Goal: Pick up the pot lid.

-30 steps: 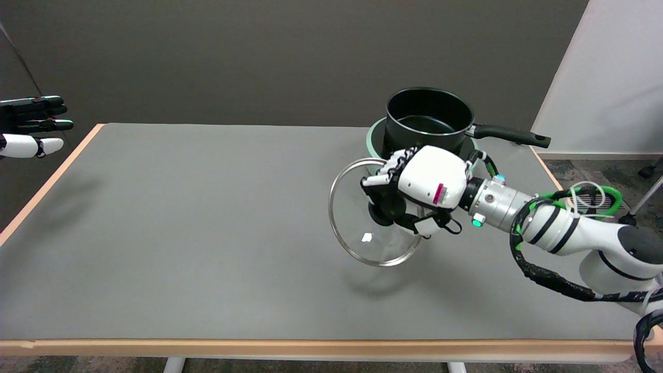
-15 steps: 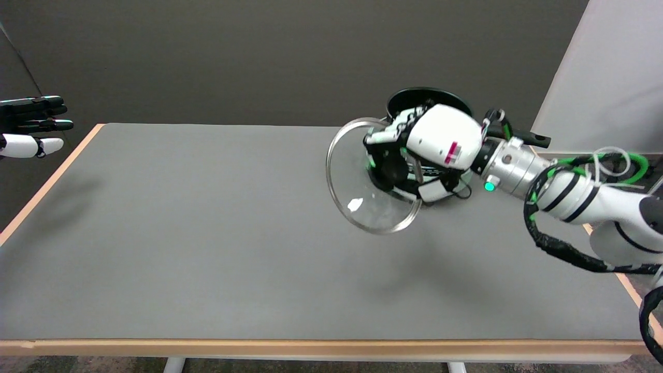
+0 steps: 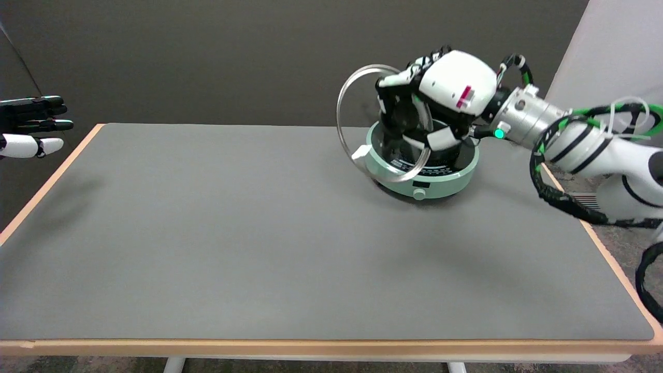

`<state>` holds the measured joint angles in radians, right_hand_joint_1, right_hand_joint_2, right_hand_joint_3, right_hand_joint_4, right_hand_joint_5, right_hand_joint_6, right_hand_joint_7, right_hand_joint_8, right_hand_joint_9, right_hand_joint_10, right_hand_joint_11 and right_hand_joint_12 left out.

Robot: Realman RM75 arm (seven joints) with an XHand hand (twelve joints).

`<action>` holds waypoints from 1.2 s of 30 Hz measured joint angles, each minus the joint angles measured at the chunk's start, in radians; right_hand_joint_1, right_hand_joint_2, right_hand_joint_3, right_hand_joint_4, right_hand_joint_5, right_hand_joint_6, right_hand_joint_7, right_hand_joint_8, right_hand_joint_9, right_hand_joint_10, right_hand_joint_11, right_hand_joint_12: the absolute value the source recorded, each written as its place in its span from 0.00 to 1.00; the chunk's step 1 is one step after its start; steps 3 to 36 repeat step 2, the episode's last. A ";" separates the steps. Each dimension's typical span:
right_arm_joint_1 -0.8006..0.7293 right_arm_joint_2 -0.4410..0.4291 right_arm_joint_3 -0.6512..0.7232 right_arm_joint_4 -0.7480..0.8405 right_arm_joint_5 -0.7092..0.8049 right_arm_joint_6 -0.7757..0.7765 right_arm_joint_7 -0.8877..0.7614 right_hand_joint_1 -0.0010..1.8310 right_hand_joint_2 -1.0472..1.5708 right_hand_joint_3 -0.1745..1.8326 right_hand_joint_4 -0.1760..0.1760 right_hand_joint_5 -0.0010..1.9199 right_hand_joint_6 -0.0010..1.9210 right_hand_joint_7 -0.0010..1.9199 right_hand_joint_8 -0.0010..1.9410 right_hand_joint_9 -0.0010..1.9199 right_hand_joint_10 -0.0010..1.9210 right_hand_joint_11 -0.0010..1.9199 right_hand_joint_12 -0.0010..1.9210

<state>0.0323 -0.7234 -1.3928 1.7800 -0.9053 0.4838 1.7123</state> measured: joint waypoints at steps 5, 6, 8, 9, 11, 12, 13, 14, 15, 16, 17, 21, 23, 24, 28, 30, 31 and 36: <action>0.032 0.013 -0.015 -0.018 -0.002 -0.005 0.014 0.74 0.70 0.47 1.00 0.31 0.78 0.46 0.72 0.41 0.97 0.36 0.64; 0.032 0.013 -0.015 -0.018 -0.002 -0.005 0.014 0.74 0.70 0.47 1.00 0.31 0.78 0.46 0.72 0.41 0.97 0.36 0.64; 0.032 0.013 -0.015 -0.018 -0.002 -0.005 0.014 0.74 0.70 0.47 1.00 0.31 0.78 0.46 0.72 0.41 0.97 0.36 0.64; 0.032 0.013 -0.015 -0.018 -0.002 -0.005 0.014 0.74 0.70 0.47 1.00 0.31 0.78 0.46 0.72 0.41 0.97 0.36 0.64; 0.032 0.013 -0.015 -0.018 -0.002 -0.005 0.014 0.74 0.70 0.47 1.00 0.31 0.78 0.46 0.72 0.41 0.97 0.36 0.64; 0.032 0.013 -0.015 -0.018 -0.002 -0.005 0.014 0.74 0.70 0.47 1.00 0.31 0.78 0.46 0.72 0.41 0.97 0.36 0.64; 0.032 0.013 -0.015 -0.018 -0.002 -0.005 0.014 0.74 0.70 0.47 1.00 0.31 0.78 0.46 0.72 0.41 0.97 0.36 0.64; 0.032 0.013 -0.015 -0.018 -0.002 -0.005 0.014 0.74 0.70 0.47 1.00 0.31 0.78 0.46 0.72 0.41 0.97 0.36 0.64; 0.032 0.013 -0.015 -0.018 -0.002 -0.005 0.014 0.74 0.70 0.47 1.00 0.31 0.78 0.46 0.72 0.41 0.97 0.36 0.64; 0.032 0.013 -0.015 -0.018 -0.002 -0.005 0.014 0.74 0.70 0.47 1.00 0.31 0.78 0.46 0.72 0.41 0.97 0.36 0.64; 0.032 0.013 -0.015 -0.018 -0.002 -0.005 0.014 0.74 0.70 0.47 1.00 0.31 0.78 0.46 0.72 0.41 0.97 0.36 0.64; 0.032 0.013 -0.015 -0.018 -0.002 -0.005 0.014 0.74 0.70 0.47 1.00 0.31 0.78 0.46 0.72 0.41 0.97 0.36 0.64; 0.032 0.013 -0.015 -0.018 -0.002 -0.005 0.014 0.74 0.70 0.47 1.00 0.31 0.78 0.46 0.72 0.41 0.97 0.36 0.64; 0.032 0.013 -0.015 -0.018 -0.002 -0.005 0.014 0.74 0.70 0.47 1.00 0.31 0.78 0.46 0.72 0.41 0.97 0.36 0.64; 0.032 0.013 -0.015 -0.018 -0.002 -0.005 0.014 0.74 0.70 0.47 1.00 0.31 0.78 0.46 0.72 0.41 0.97 0.36 0.64; 0.032 0.013 -0.015 -0.018 -0.002 -0.005 0.014 0.74 0.70 0.47 1.00 0.31 0.78 0.46 0.72 0.41 0.97 0.36 0.64; 0.032 0.013 -0.015 -0.018 -0.002 -0.005 0.014 0.74 0.70 0.47 1.00 0.31 0.78 0.46 0.72 0.41 0.97 0.36 0.64; 0.032 0.013 -0.015 -0.018 -0.002 -0.005 0.014 0.74 0.70 0.47 1.00 0.31 0.78 0.46 0.72 0.41 0.97 0.36 0.64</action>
